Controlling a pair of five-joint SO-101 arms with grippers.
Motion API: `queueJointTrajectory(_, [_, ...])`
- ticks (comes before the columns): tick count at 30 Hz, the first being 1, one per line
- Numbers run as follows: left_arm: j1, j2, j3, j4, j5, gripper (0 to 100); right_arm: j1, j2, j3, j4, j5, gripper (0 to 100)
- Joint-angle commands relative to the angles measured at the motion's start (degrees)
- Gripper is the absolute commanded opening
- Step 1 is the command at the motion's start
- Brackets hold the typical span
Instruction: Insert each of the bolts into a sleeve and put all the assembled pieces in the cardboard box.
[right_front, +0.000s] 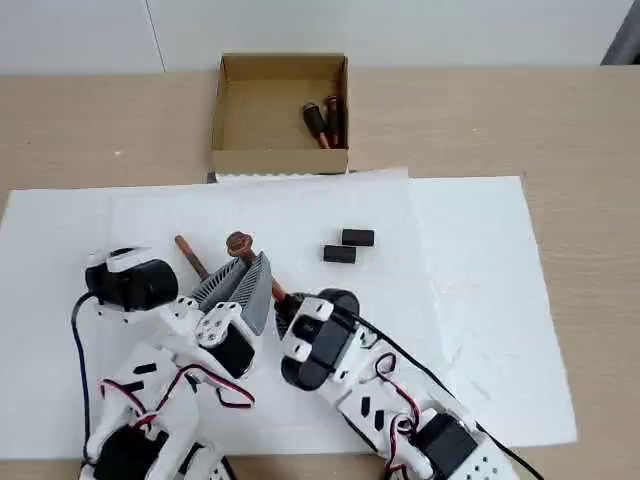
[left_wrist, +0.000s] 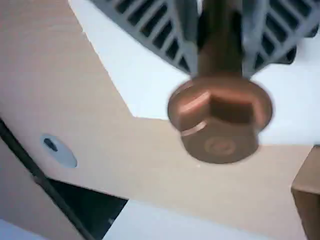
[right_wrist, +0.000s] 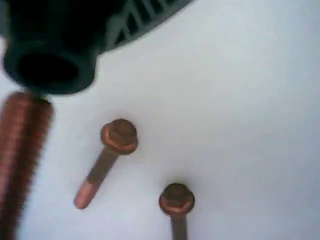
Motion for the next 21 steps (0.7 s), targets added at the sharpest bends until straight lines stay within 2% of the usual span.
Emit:
queueJointTrajectory(1, [0.4, -0.6, -0.5, 0.1, 0.4, 0, -0.7, -0.9, -1.1, -1.6, 0.4, 0.2])
queueJointTrajectory(17, [0.6, -0.4, -0.4, 2.5, 0.2, 0, 0.3, -0.9, -1.6, -1.6, 0.4, 0.2])
queueJointTrajectory(21, [4.7, -0.4, 0.8, 4.4, 0.1, 0, 0.3, -0.9, -1.7, -1.6, 0.4, 0.2])
